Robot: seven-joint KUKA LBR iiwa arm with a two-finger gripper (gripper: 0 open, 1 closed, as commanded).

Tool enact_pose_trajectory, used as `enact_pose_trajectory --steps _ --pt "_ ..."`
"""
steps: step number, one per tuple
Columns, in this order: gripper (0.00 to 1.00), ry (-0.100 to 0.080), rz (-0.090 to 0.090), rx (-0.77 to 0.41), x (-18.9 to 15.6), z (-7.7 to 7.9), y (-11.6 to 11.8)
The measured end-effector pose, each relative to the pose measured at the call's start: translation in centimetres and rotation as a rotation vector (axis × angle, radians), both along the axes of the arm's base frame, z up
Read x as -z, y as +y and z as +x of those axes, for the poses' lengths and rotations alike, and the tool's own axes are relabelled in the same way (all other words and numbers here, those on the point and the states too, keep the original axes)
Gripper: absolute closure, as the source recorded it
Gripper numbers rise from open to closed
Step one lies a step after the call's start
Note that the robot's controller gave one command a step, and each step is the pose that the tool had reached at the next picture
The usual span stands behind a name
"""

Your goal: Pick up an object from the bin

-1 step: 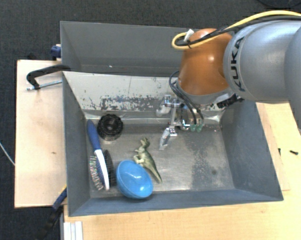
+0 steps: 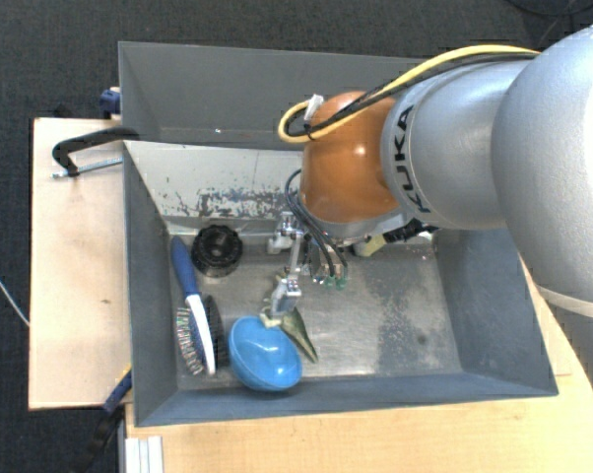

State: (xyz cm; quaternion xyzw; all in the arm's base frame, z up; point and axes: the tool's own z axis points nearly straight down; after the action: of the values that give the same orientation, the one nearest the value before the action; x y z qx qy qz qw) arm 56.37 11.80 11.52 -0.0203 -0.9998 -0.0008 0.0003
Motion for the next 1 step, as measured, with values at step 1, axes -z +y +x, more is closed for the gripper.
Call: enact_pose_trajectory --steps 1 --pt "0.0 -0.008 0.001 0.07 0.81 -0.21 -0.05"
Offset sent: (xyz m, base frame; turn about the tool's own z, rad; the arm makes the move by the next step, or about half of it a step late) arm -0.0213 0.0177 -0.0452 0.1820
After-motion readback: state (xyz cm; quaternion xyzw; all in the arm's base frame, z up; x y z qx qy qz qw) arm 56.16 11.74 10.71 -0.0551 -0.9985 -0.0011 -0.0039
